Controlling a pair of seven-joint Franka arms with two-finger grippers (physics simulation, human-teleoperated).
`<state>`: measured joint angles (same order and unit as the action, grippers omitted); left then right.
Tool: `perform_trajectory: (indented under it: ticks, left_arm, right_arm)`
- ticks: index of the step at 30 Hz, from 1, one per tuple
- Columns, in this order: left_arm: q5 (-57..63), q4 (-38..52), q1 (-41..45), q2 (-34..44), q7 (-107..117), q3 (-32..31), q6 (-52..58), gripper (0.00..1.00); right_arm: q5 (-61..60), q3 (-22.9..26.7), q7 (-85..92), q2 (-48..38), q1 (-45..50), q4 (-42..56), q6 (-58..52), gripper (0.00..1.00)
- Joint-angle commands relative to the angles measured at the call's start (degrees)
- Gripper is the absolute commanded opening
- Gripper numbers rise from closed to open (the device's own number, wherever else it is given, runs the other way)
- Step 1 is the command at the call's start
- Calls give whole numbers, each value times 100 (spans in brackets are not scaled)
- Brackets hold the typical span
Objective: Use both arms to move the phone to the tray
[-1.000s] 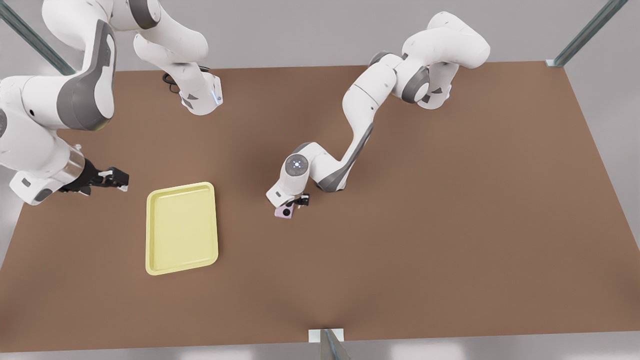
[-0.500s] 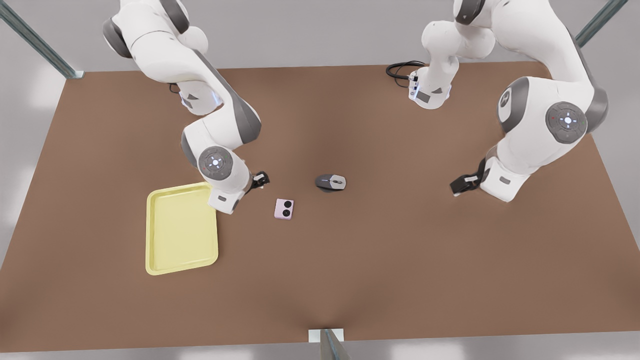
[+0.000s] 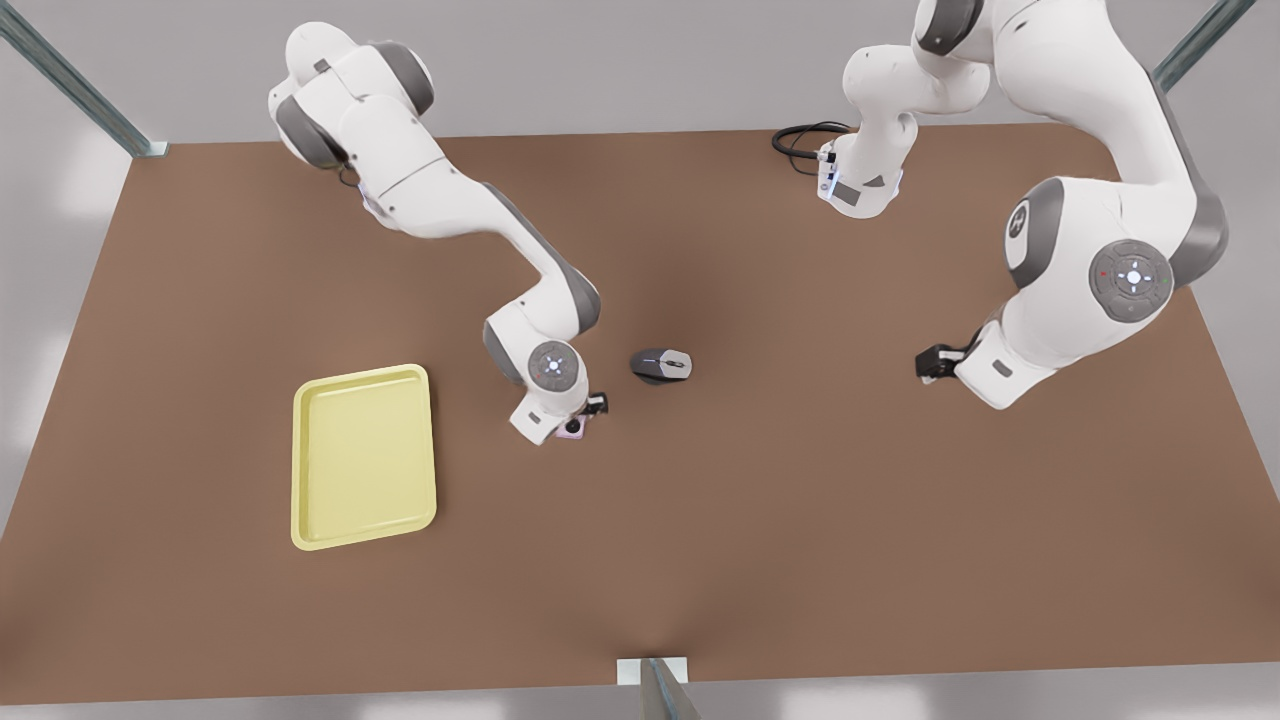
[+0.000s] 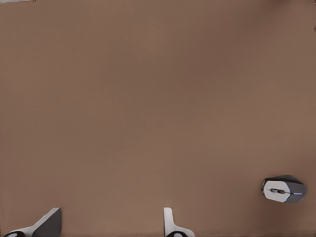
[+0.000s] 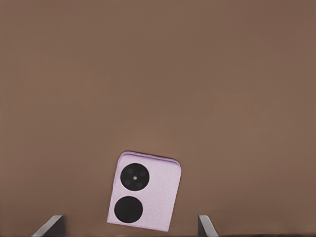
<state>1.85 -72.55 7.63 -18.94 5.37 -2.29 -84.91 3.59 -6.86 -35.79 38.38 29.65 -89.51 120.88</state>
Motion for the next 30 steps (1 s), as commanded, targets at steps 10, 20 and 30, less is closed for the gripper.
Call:
perform_trajectory:
  ticks: [10, 20, 30]
  left_arm:
    - [18, 21, -7, -83, -1284, 9, -17, 100]
    - [18, 21, 1, -118, -1257, 9, -26, 100]
    - [18, 21, 1, -118, -1249, 9, -26, 100]
  right_arm:
    - [36, 27, -2512, 231, -74, -576, 1649, 100]
    - [186, 27, -2416, 275, -74, -813, 1860, 100]
    - [186, 9, -2169, 222, -39, -1130, 2053, 100]
